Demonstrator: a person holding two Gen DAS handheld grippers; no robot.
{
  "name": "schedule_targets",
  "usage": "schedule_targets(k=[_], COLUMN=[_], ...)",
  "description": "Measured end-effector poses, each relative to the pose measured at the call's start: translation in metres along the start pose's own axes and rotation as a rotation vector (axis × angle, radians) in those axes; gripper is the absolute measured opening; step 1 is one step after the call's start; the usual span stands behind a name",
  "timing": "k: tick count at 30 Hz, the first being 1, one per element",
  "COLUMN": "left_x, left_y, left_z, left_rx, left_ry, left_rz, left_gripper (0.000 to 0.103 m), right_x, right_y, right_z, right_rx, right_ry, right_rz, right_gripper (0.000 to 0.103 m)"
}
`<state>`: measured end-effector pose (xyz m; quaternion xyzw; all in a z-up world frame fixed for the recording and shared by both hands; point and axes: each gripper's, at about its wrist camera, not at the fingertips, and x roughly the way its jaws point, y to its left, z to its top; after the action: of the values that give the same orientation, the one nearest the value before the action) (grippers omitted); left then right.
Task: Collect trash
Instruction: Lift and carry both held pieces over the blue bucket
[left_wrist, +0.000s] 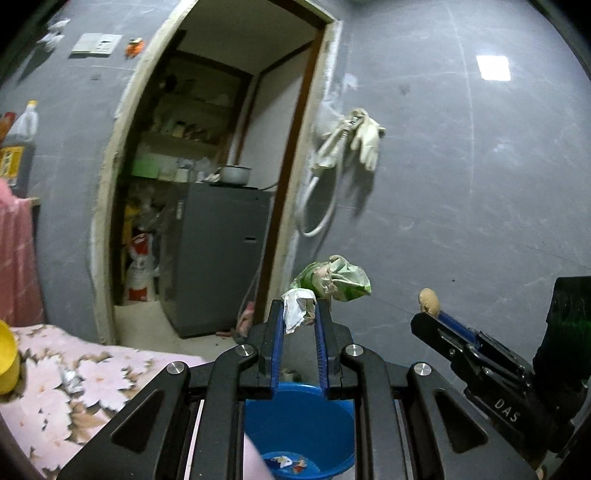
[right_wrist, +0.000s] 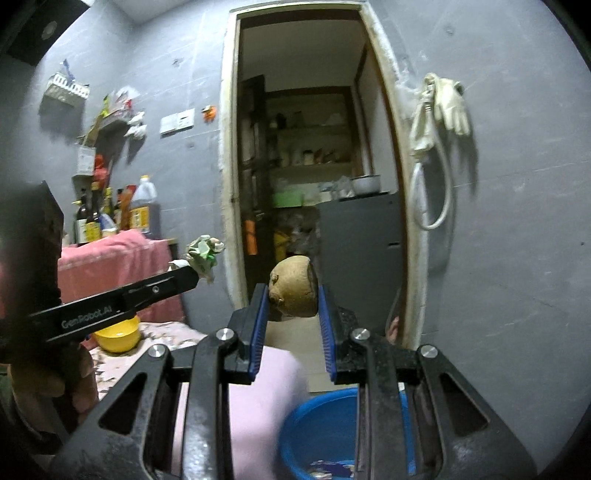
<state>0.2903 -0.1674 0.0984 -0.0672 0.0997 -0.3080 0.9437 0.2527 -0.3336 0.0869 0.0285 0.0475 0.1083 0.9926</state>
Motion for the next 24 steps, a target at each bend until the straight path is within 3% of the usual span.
schedule_targets(k=[8, 19, 24], left_x=[0.045, 0.125, 0.147], left_y=[-0.022, -0.019, -0.01], left_z=[-0.016, -0.064, -0.089], left_rx=[0.039, 0.019, -0.011], left_ry=[0.085, 0.369, 0.453], left_rz=[-0.036, -0.004, 0.009], left_gripper=[0.013, 0.013, 0.013], right_x=[0.004, 0.044, 0.062], right_y=[-0.045, -0.089, -0.105], right_z=[-0.012, -0.066, -0.09], right_rx=[0.039, 0.147, 0.204], right_ry=[0.046, 0.234, 0.315], right_rz=[-0.07, -0.1, -0.106], right_gripper=[0.035, 0.035, 0.035])
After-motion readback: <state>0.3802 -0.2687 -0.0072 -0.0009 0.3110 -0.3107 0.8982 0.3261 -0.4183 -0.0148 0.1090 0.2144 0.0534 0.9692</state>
